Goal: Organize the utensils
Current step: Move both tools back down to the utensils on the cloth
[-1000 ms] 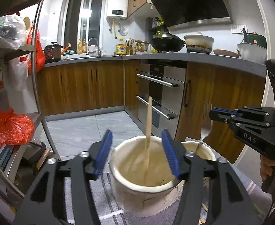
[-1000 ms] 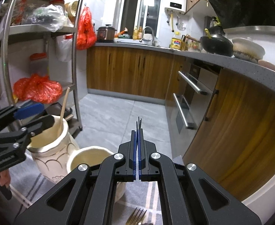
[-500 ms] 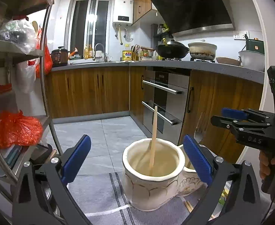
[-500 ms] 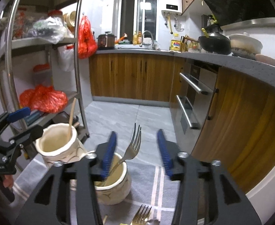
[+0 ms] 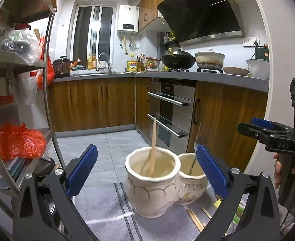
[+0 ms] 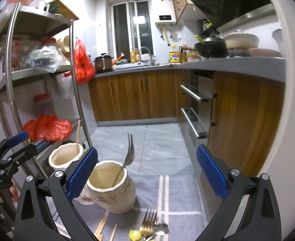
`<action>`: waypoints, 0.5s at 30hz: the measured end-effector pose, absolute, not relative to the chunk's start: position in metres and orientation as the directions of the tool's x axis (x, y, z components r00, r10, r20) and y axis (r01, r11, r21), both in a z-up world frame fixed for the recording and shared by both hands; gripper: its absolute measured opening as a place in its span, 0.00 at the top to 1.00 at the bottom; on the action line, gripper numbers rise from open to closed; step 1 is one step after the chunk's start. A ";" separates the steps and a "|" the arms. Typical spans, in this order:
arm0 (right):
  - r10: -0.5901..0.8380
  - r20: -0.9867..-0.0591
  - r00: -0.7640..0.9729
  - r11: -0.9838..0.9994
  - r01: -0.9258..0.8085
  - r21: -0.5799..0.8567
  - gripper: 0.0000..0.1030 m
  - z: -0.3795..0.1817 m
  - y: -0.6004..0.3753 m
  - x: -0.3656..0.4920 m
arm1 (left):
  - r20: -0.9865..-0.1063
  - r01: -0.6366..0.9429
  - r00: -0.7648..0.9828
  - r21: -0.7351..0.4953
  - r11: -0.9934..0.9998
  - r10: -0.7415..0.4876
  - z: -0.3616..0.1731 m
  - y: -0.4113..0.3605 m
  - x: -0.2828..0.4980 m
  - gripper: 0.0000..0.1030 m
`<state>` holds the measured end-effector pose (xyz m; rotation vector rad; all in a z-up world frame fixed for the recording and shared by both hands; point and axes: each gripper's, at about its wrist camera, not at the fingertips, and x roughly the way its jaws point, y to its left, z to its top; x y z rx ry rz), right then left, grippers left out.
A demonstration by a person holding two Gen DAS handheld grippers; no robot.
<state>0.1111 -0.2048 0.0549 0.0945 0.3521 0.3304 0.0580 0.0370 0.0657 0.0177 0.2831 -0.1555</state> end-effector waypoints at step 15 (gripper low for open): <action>0.265 -0.398 0.878 0.964 -0.241 0.111 0.05 0.015 -0.230 0.081 | -0.401 0.205 0.898 0.015 0.979 -0.182 0.032 0.023 0.034 0.06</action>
